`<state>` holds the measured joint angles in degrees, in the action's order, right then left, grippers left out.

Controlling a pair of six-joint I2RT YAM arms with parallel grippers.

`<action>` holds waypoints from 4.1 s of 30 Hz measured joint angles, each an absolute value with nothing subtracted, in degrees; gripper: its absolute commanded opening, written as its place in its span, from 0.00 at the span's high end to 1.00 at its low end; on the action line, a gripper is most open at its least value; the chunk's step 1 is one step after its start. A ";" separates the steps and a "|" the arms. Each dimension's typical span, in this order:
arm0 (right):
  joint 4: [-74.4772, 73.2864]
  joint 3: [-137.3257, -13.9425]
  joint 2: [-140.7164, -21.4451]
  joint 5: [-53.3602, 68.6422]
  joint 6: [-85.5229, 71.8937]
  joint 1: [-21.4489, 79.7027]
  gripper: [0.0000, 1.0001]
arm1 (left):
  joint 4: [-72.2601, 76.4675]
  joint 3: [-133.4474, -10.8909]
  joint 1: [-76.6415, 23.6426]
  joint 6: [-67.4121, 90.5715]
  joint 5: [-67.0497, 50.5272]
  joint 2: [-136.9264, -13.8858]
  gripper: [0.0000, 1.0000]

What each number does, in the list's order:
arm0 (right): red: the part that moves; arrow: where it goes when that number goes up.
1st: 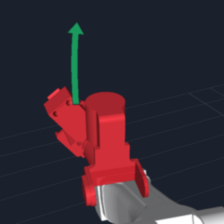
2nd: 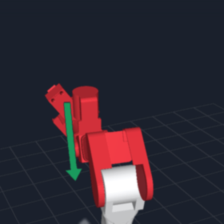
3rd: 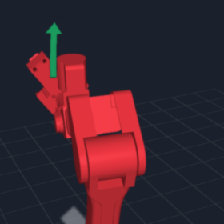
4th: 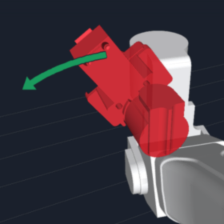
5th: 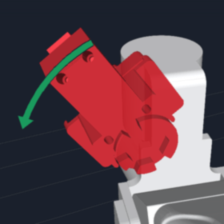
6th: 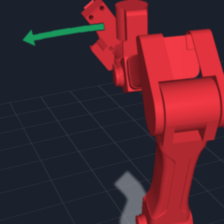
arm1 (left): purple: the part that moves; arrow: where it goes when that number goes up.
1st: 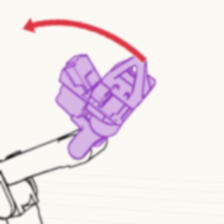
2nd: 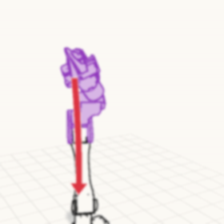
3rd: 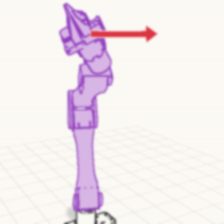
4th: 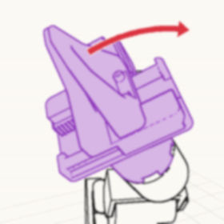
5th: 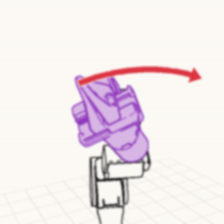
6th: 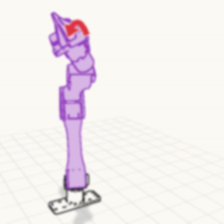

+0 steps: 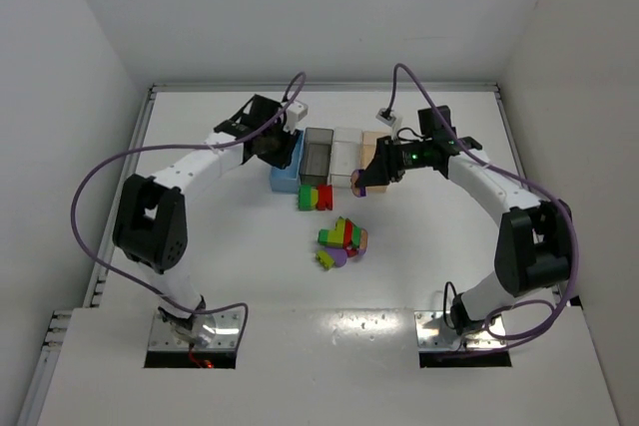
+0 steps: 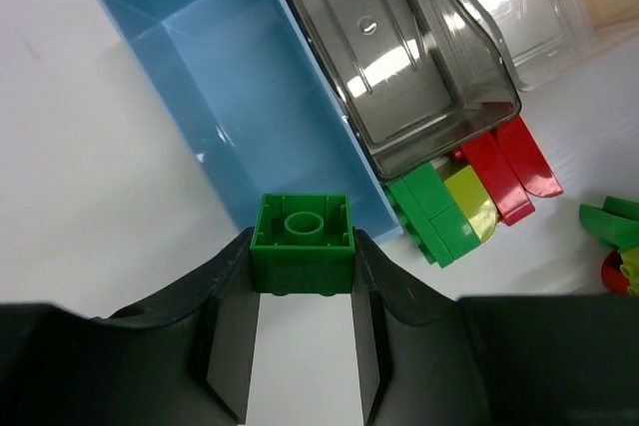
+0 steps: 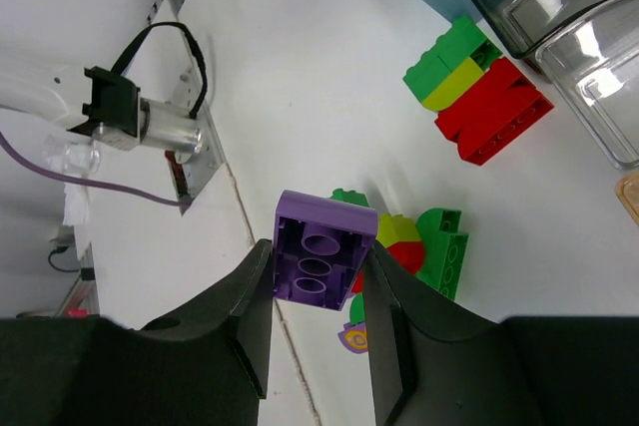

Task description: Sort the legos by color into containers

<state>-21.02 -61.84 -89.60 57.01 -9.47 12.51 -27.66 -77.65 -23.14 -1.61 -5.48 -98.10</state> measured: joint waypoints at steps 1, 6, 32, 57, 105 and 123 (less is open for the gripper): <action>-21.02 -61.84 -89.60 56.97 -9.47 12.49 1.00 | -27.99 -78.06 -23.14 -1.21 -5.78 -99.13 0.83; -20.99 -61.84 -89.60 56.95 -9.52 12.14 1.00 | -28.99 -78.61 -22.70 0.05 -6.61 -103.11 0.71; -10.17 -82.78 -109.80 41.06 -18.28 19.22 1.00 | -25.10 -74.87 -16.71 0.10 -5.41 -80.66 0.03; -10.76 -92.16 -125.47 24.67 -20.18 26.26 0.37 | -26.46 -61.45 -12.53 -2.02 -8.27 -73.82 0.00; -33.52 -55.70 -76.58 26.39 2.98 5.82 0.32 | -29.45 -60.60 -45.71 -38.65 -24.43 -90.26 0.22; -33.65 -55.96 -79.77 30.79 3.51 1.21 0.32 | -27.51 -60.77 -45.71 -39.22 -24.08 -95.68 0.38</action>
<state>-33.65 -55.96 -79.77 30.79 3.51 1.21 -27.51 -60.77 -45.71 -39.22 -24.08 -95.68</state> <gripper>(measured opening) 0.679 0.688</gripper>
